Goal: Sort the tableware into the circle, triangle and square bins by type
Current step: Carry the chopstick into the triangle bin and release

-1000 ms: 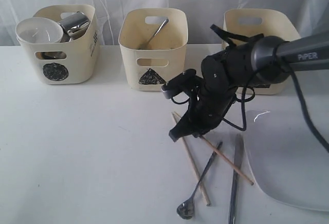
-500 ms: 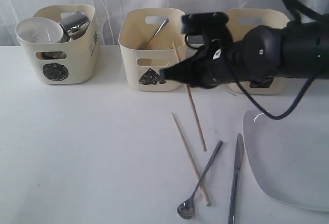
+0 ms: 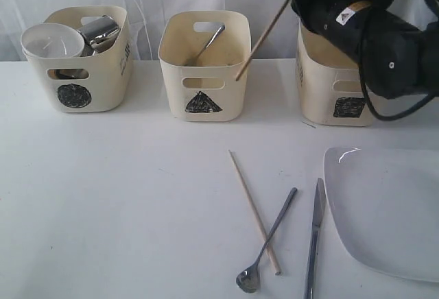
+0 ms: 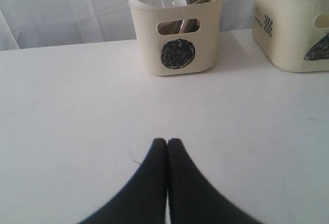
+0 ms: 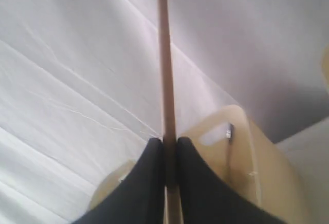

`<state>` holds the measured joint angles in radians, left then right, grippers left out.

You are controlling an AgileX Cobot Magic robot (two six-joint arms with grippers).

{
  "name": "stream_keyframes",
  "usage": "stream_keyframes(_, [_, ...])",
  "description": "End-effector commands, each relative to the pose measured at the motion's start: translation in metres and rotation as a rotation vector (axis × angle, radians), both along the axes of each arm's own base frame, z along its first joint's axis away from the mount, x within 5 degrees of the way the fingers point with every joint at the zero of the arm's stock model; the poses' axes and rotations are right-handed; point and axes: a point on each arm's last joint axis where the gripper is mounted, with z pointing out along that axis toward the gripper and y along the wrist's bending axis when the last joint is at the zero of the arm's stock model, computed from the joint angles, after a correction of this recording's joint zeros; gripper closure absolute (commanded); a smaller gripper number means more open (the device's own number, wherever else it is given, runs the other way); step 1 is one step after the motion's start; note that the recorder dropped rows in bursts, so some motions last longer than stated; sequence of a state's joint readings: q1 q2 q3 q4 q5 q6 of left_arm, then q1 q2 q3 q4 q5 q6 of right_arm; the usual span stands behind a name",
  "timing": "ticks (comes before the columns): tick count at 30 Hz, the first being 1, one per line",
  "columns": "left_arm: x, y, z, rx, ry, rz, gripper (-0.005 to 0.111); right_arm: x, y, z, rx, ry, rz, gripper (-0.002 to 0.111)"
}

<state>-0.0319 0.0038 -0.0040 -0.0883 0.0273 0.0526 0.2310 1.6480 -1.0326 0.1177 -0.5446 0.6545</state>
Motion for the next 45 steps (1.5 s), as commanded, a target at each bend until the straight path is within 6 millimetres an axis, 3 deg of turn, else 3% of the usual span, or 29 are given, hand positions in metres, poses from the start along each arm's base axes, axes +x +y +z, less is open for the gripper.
stream_keyframes(1, [0.0, -0.001, -0.001, -0.013, 0.002, -0.006, 0.105, 0.028, 0.006, 0.004, -0.029, -0.009, 0.069, 0.108])
stream_keyframes(13, [0.0, -0.001, -0.001, -0.013, 0.002, -0.006, 0.105, 0.11, 0.023, -0.011, -0.18, 0.046, 0.075, 0.108])
stream_keyframes(27, [0.0, -0.001, -0.001, -0.013, 0.002, -0.006, 0.105, 0.172, 0.035, -0.034, -0.251, 0.035, 0.069, 0.104])
stream_keyframes(33, [0.0, -0.001, -0.001, -0.013, 0.002, -0.006, 0.105, 0.179, 0.036, -0.043, -0.274, 0.059, 0.069, 0.078])
stream_keyframes(40, [0.0, -0.001, -0.001, -0.013, 0.002, -0.006, 0.105, 0.174, 0.035, -0.045, -0.302, 0.186, 0.069, 0.077])
stream_keyframes(45, [0.0, -0.001, -0.001, -0.013, 0.002, -0.006, 0.105, 0.15, 0.029, -0.042, -0.466, 0.429, 0.097, 0.077])
